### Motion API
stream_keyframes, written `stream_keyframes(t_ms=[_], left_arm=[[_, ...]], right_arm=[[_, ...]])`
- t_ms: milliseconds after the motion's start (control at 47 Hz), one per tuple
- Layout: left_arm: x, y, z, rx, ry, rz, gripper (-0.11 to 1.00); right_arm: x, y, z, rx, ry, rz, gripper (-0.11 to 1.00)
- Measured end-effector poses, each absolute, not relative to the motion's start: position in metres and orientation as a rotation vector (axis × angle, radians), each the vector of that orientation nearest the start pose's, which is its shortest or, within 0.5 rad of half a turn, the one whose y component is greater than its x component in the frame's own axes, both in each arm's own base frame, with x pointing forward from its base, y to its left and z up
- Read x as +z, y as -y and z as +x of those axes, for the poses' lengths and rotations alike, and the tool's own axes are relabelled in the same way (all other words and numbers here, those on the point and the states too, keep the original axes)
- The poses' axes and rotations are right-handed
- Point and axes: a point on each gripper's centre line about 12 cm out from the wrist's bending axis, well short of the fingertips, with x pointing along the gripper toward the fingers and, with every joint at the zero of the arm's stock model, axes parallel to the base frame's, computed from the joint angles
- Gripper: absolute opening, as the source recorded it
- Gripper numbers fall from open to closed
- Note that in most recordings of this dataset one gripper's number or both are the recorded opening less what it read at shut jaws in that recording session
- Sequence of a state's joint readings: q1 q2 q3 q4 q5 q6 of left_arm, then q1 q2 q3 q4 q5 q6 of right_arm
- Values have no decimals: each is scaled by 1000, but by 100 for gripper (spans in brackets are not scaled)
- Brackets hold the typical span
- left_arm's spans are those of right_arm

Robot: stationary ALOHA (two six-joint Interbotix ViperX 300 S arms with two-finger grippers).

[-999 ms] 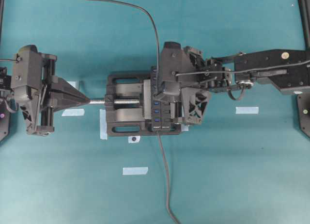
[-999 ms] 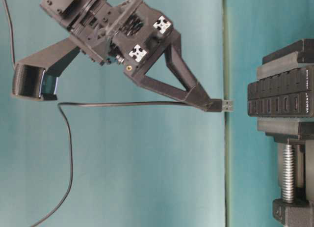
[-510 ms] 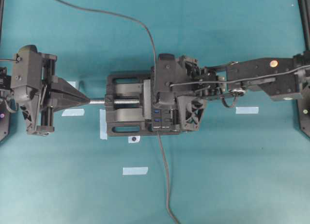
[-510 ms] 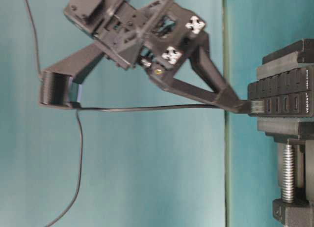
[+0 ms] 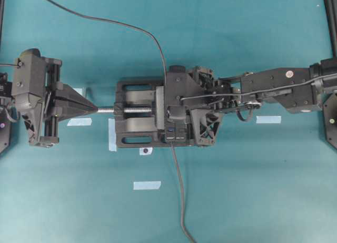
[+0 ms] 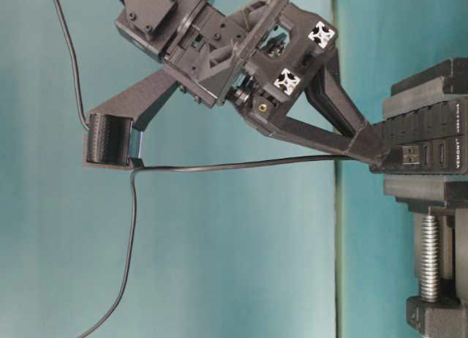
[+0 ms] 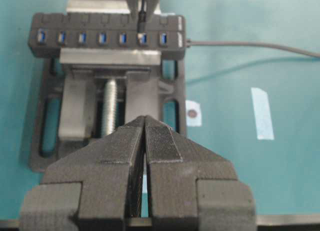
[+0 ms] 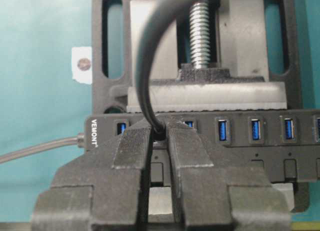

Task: Insert the USB into the second port from the front of the fixed hub.
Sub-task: 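Carry the plug over the second port from the hub's end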

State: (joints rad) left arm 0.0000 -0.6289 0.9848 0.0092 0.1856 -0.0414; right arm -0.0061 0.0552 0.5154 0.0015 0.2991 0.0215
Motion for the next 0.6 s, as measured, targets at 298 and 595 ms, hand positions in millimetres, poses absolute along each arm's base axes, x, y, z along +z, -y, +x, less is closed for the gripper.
stream_keyframes(t_ms=[298,595], left_arm=[[240,0,255,10,-538,-33,0],[239,0,254,10,-540,-31,0]], right_arm=[[171,2,405,-14,-870,25,7],[167,1,405,-13,-879,26,7]])
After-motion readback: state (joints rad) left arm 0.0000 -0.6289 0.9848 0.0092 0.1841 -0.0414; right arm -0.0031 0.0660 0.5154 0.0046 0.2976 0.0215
